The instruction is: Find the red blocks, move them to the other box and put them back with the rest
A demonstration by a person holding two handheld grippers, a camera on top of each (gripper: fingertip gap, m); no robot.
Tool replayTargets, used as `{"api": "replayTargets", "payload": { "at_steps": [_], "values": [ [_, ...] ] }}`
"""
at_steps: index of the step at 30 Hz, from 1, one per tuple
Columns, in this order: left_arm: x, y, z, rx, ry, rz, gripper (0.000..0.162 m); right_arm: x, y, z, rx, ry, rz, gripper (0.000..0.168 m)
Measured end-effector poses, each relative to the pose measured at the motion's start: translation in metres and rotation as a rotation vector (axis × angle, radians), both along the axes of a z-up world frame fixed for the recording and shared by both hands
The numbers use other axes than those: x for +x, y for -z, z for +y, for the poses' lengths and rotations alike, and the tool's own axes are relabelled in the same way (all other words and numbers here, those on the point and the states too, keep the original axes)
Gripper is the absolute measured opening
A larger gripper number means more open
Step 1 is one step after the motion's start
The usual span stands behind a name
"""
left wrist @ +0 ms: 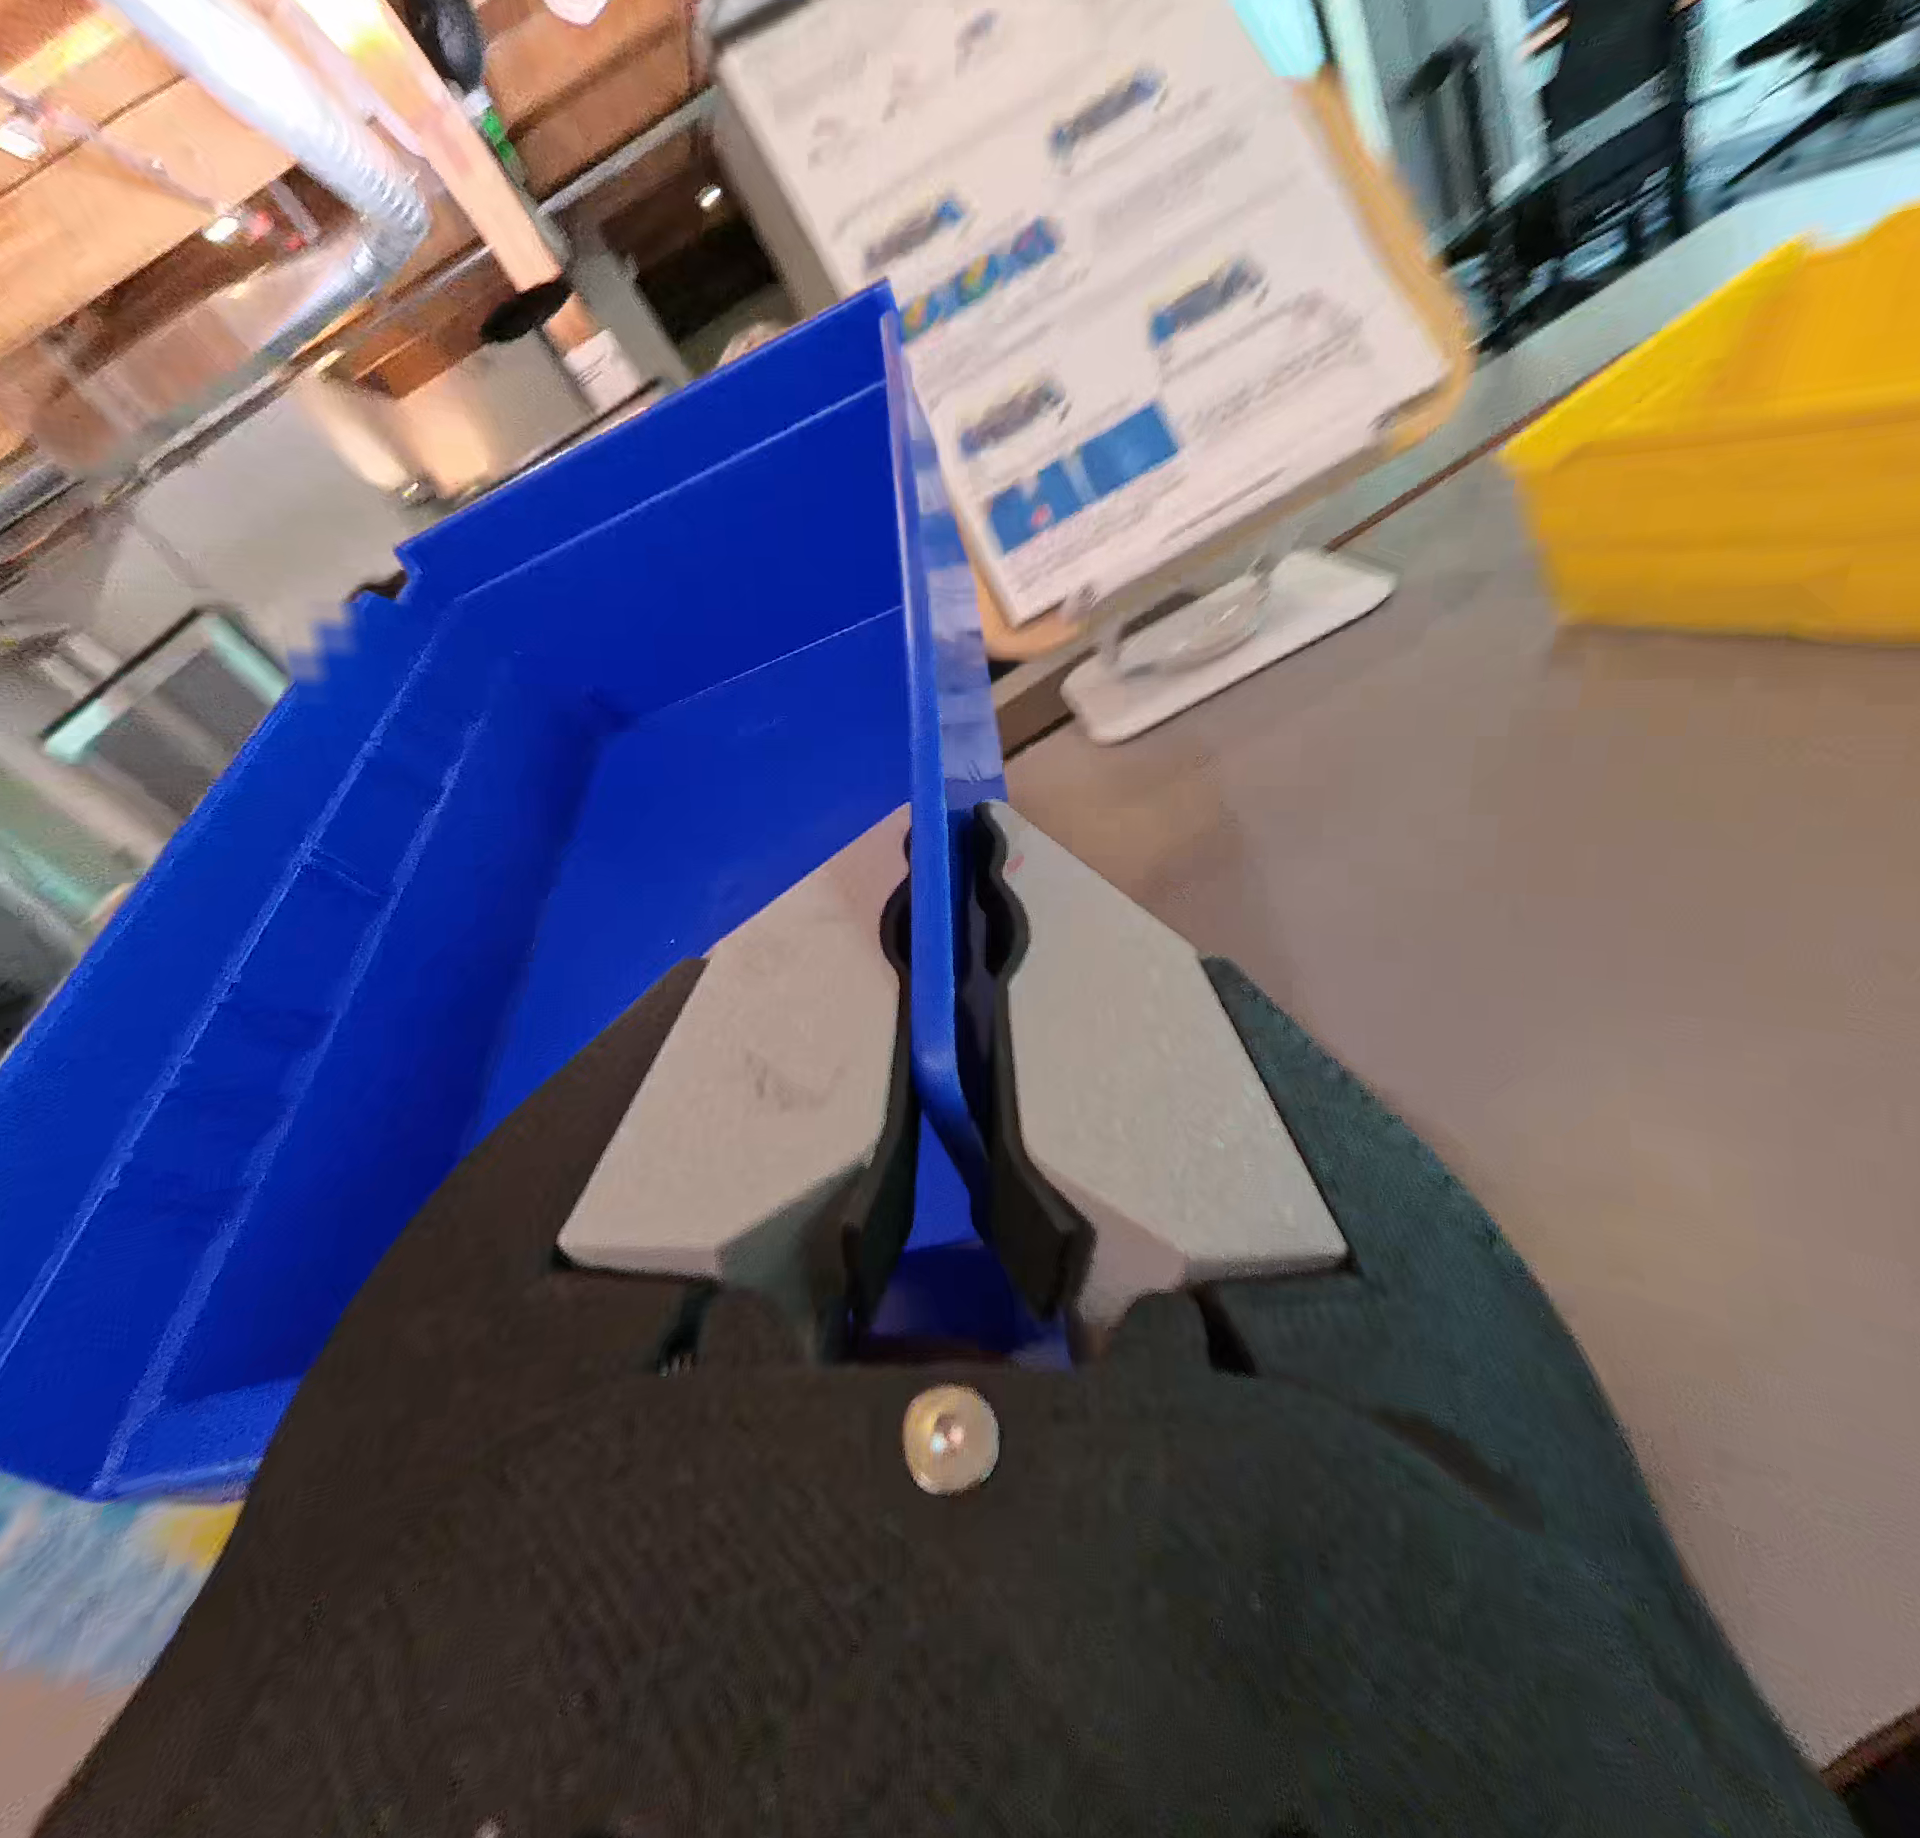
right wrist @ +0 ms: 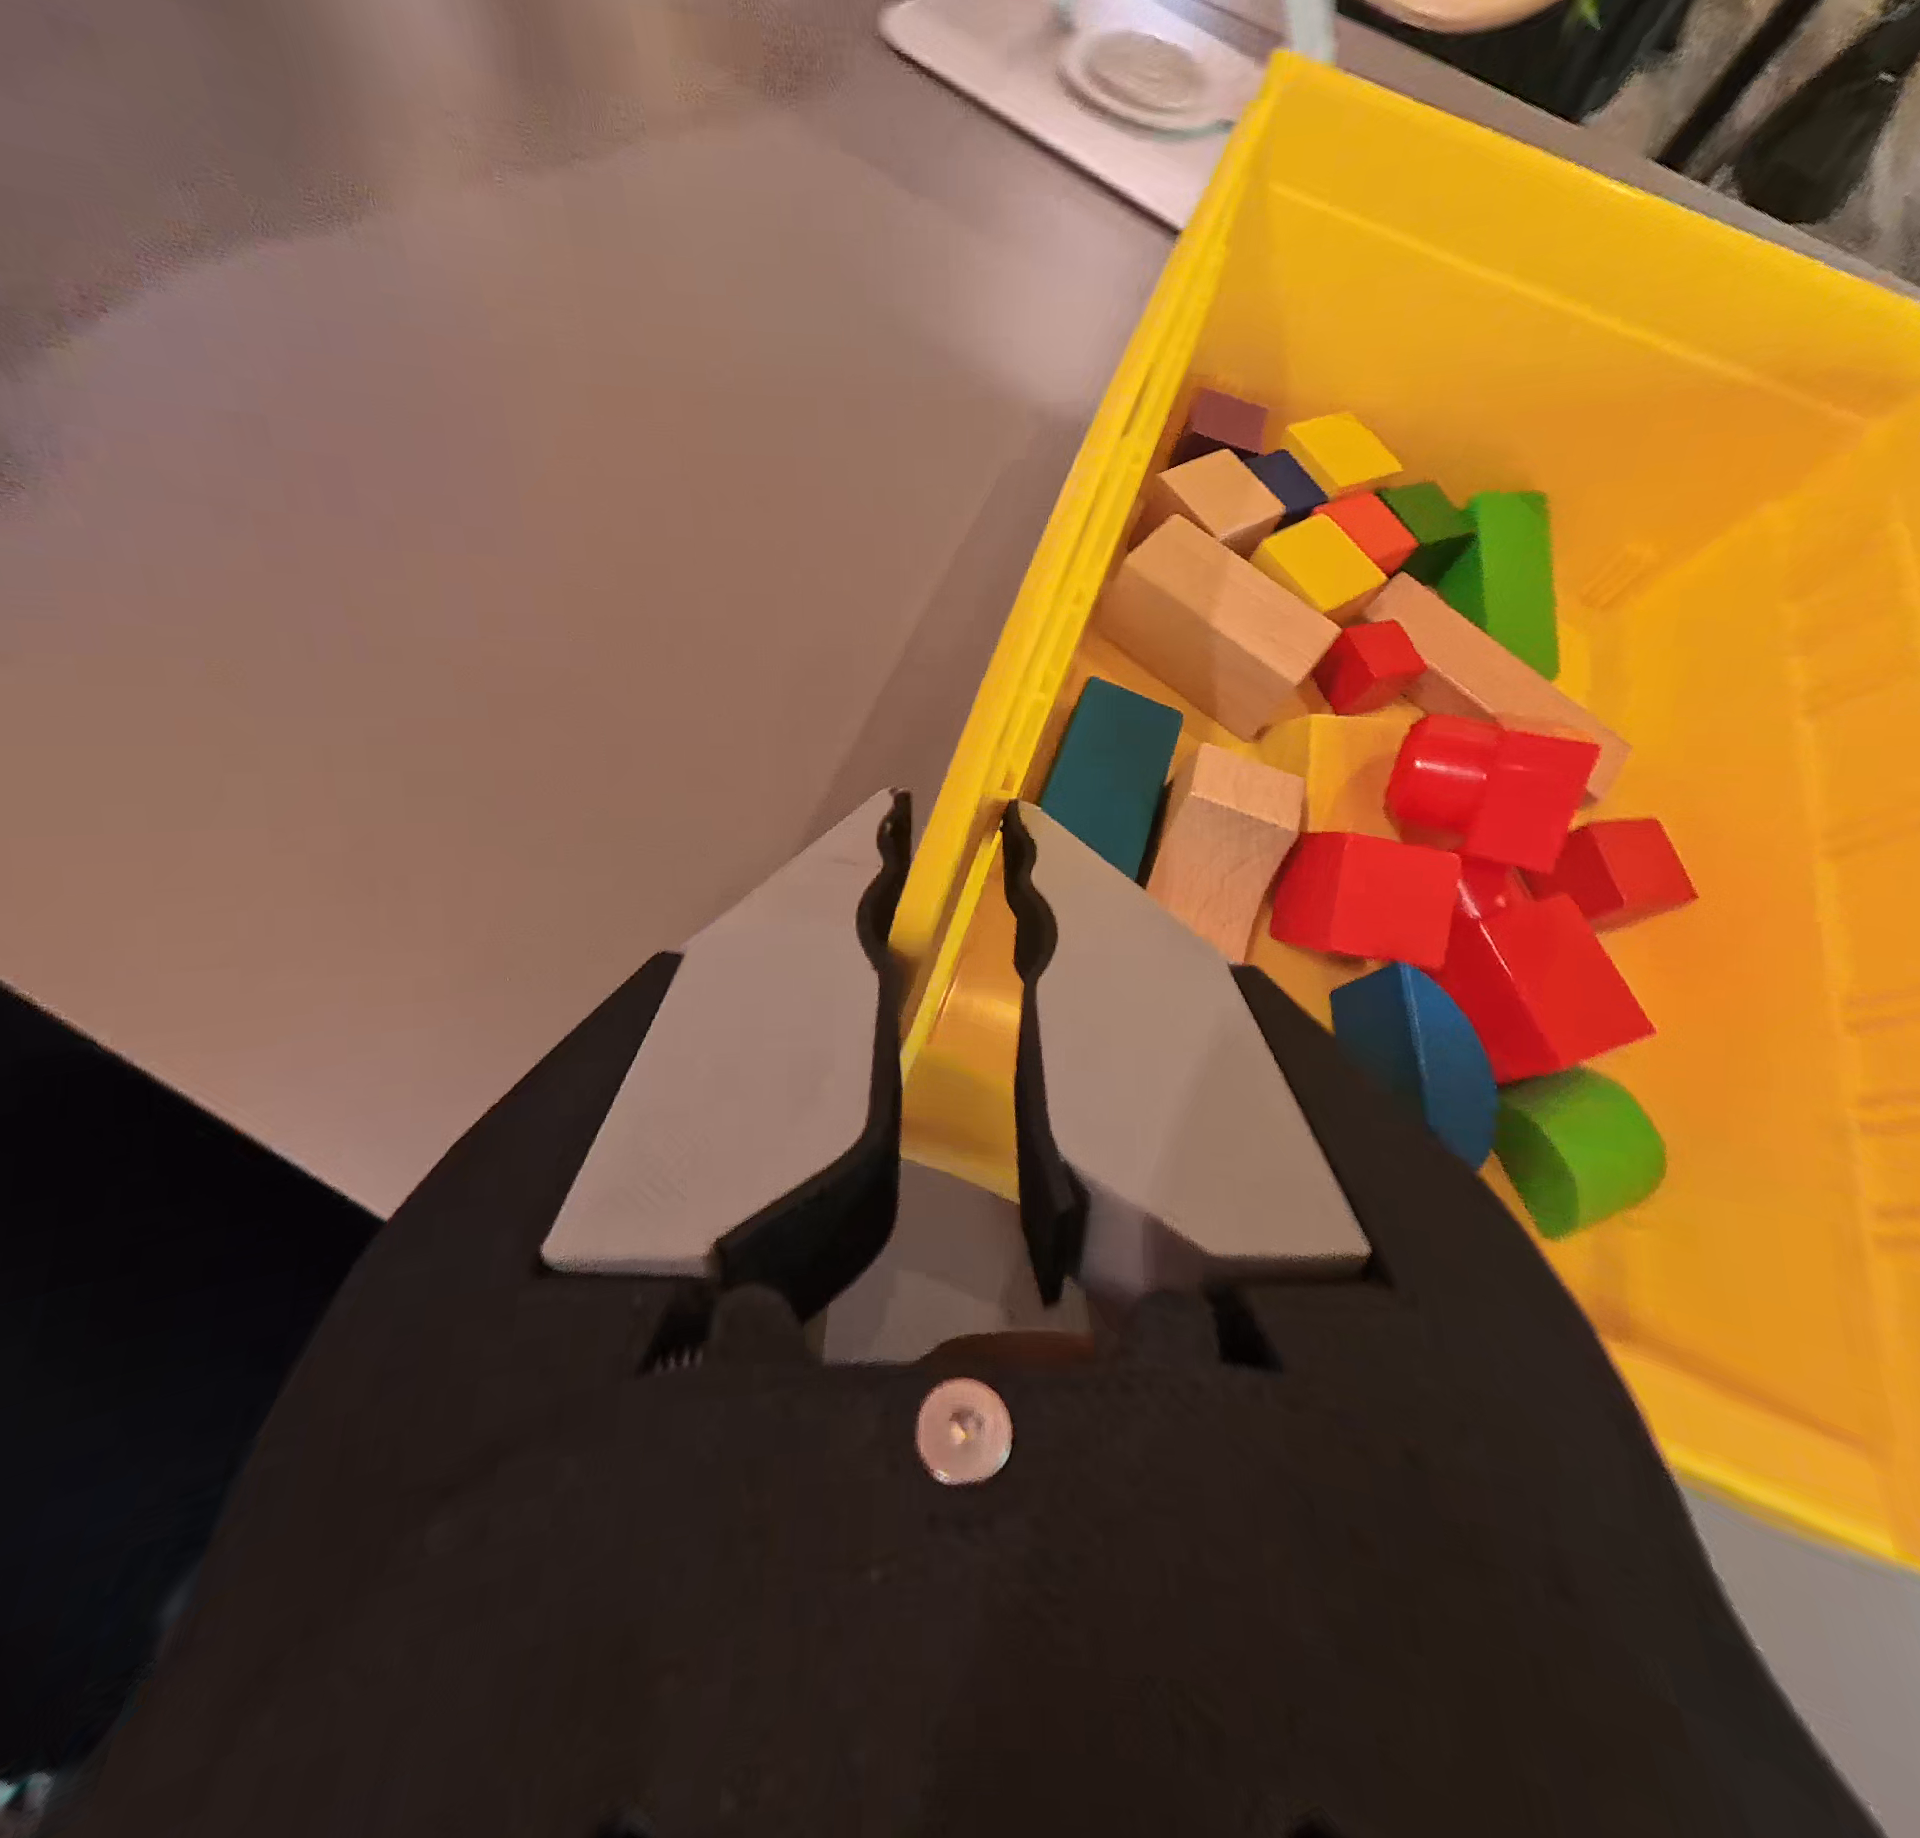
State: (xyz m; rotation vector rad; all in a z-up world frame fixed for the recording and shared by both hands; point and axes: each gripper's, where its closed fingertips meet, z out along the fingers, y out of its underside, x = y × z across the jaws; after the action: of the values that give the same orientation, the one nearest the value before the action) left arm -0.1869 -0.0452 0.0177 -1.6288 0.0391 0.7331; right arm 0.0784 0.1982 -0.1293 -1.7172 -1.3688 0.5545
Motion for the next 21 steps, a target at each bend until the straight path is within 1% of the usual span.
{"api": "replayTargets", "payload": {
  "at_steps": [2, 5, 9, 11, 13, 15, 16, 19, 21],
  "values": [
    [0.023, -0.025, 0.018, 0.001, 0.092, 0.008, 0.004, -0.028, 0.001, -0.032, 0.007, -0.062, -0.018, 0.018],
    [0.051, -0.049, 0.045, -0.012, 0.187, 0.048, 0.004, -0.073, 0.002, -0.083, 0.001, -0.167, -0.020, 0.022],
    [0.071, -0.074, 0.073, -0.015, 0.254, 0.112, 0.004, -0.133, 0.002, -0.168, -0.076, -0.409, 0.008, 0.038],
    [0.072, -0.086, 0.084, -0.012, 0.275, 0.124, 0.004, -0.161, -0.006, -0.207, -0.090, -0.528, 0.049, 0.043],
    [0.072, -0.094, 0.094, -0.011, 0.295, 0.120, 0.004, -0.174, -0.023, -0.231, -0.094, -0.589, 0.101, 0.047],
    [0.077, -0.096, 0.102, -0.018, 0.318, 0.118, 0.004, -0.166, -0.051, -0.234, -0.049, -0.614, 0.200, 0.044],
    [0.082, -0.095, 0.106, -0.022, 0.335, 0.115, 0.004, -0.157, -0.065, -0.226, -0.014, -0.601, 0.252, 0.041],
    [0.114, -0.085, 0.120, -0.030, 0.409, 0.110, 0.004, -0.112, -0.106, -0.185, -0.008, -0.524, 0.394, 0.040],
    [0.147, -0.075, 0.132, -0.040, 0.481, 0.121, 0.003, -0.076, -0.128, -0.147, -0.019, -0.439, 0.470, 0.040]
  ]
}}
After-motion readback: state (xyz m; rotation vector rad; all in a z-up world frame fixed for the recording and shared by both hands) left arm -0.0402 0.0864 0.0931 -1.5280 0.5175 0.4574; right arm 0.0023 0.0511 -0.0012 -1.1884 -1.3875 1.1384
